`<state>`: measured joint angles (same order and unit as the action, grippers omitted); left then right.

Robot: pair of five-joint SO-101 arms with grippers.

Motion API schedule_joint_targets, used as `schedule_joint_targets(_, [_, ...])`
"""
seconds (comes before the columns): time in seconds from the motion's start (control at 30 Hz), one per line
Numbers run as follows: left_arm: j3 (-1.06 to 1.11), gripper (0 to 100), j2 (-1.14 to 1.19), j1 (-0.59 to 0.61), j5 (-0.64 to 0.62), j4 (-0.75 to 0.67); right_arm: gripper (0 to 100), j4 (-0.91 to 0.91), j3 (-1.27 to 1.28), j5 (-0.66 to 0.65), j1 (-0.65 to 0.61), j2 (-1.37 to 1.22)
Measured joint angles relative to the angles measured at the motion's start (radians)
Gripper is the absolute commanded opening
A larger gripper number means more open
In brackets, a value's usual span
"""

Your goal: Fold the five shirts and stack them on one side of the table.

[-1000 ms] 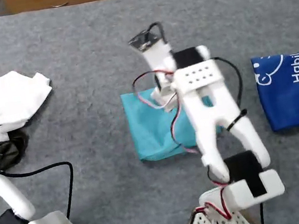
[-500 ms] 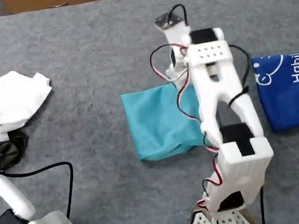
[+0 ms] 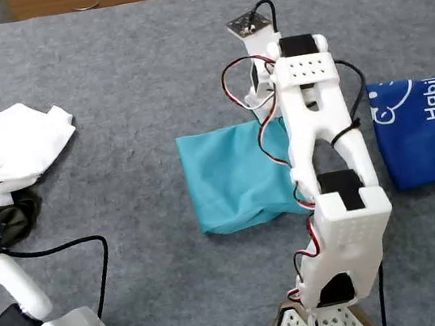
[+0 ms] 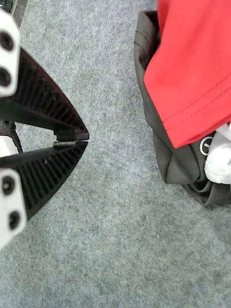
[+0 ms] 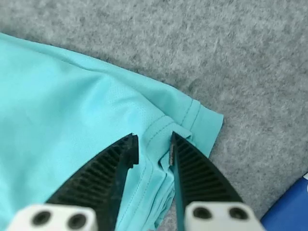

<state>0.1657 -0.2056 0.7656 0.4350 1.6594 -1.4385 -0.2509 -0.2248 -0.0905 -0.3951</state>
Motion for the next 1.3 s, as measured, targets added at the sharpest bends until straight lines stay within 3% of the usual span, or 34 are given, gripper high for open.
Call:
schedule_joint_targets(0.67, [0.000,2,0.000,-0.061,-0.002,0.000,11.2,-0.005,0.000,0.000,0.054,-0.075])
schedule_joint_targets(0.83, [0.000,2,0.000,-0.064,-0.002,0.000,0.5,-0.005,0.000,0.000,0.054,-0.095])
schedule_joint_targets(1.2, [0.000,2,0.000,-0.068,-0.002,0.000,0.2,-0.005,-0.034,-0.002,0.054,-0.023])
schedule_joint_targets(1.3, [0.000,2,0.000,-0.068,-0.002,0.000,0.2,-0.005,-0.034,-0.063,0.054,-0.006])
